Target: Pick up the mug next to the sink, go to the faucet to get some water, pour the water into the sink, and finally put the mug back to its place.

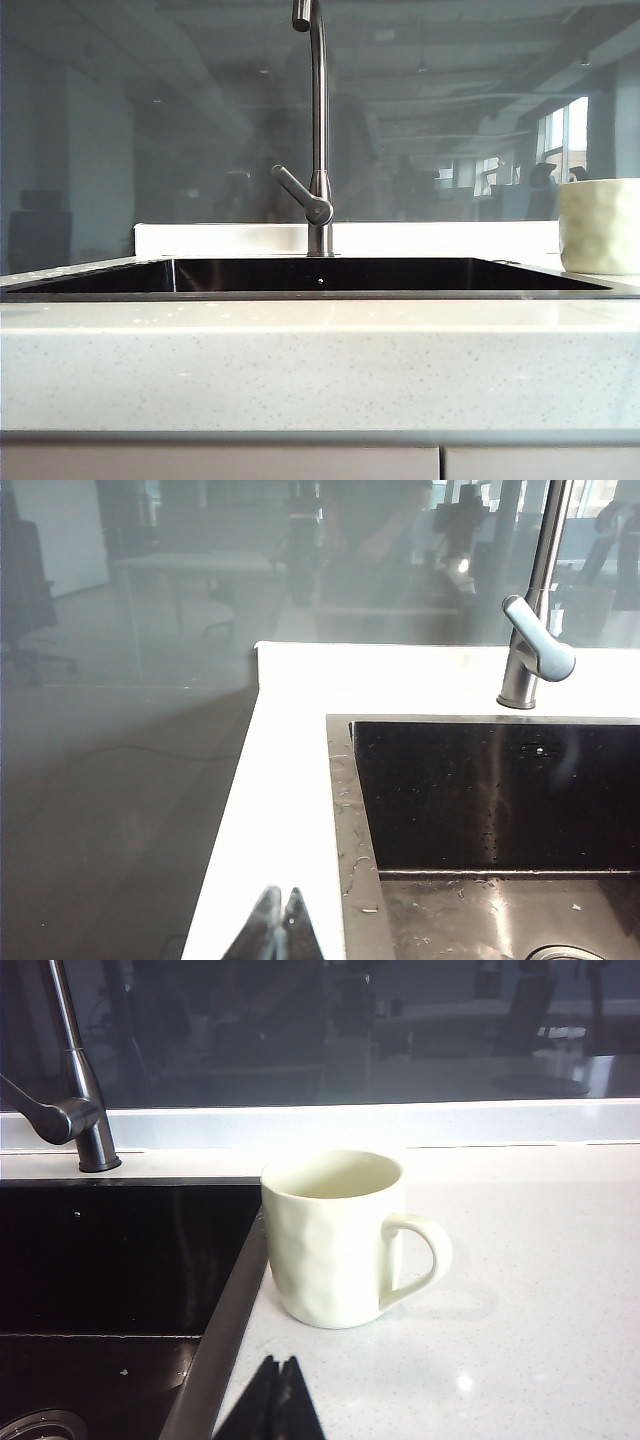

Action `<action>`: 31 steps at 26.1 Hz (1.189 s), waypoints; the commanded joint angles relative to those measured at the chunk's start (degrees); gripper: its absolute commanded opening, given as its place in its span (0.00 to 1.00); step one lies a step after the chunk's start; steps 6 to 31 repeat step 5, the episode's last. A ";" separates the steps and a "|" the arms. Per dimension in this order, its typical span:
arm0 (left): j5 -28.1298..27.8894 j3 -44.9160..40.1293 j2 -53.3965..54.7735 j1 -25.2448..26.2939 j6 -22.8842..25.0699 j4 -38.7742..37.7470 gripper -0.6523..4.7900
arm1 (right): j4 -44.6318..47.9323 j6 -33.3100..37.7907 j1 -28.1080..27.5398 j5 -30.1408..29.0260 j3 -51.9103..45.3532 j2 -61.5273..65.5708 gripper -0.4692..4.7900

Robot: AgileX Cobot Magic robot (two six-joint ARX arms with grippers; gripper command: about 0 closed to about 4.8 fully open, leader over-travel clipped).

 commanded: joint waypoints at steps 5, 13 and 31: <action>0.00 0.17 0.02 0.11 0.37 0.90 0.11 | 0.96 -0.02 0.00 0.07 -0.20 -0.13 0.09; 0.00 0.17 0.02 0.11 0.37 0.90 0.11 | 0.96 -0.02 0.00 0.07 -0.20 -0.13 0.09; 0.00 0.17 0.02 0.11 0.37 0.90 0.11 | 0.96 -0.02 0.00 0.07 -0.20 -0.13 0.09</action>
